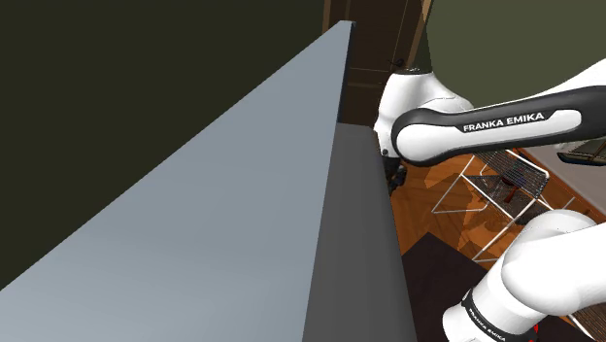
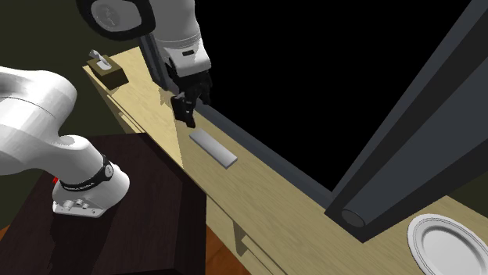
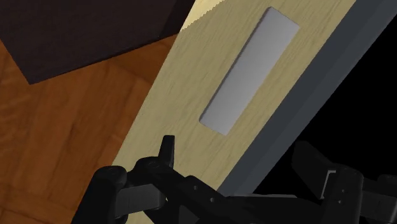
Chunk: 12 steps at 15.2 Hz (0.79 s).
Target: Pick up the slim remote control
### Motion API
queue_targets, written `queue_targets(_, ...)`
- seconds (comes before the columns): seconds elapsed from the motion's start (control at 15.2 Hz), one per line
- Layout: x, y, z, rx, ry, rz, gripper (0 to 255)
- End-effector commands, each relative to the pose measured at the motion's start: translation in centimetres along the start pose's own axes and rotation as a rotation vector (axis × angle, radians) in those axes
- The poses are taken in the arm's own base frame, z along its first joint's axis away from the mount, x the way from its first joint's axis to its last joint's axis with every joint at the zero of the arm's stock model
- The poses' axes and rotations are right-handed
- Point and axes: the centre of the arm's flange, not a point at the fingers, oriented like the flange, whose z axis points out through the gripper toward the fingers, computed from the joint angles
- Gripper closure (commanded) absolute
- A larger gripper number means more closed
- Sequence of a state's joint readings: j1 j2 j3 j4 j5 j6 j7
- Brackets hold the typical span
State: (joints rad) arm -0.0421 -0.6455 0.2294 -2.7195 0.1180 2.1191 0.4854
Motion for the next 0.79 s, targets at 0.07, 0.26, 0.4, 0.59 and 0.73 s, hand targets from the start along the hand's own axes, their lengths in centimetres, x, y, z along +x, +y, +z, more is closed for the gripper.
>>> queue_targets(0.07, -0.3, -1.3, 4.0, -0.002, -0.009, 0.063, 0)
queue_targets(0.26, -0.6, -2.5, 7.7, -0.005, -0.019, 0.123, 0)
queue_targets(0.4, -0.7, -3.3, 10.2, -0.007, -0.026, 0.163, 0)
queue_targets(0.59, -0.9, -4.5, 14.0, -0.011, -0.036, 0.224, 0)
queue_targets(0.73, -1.0, -5.3, 16.5, -0.013, -0.043, 0.264, 0)
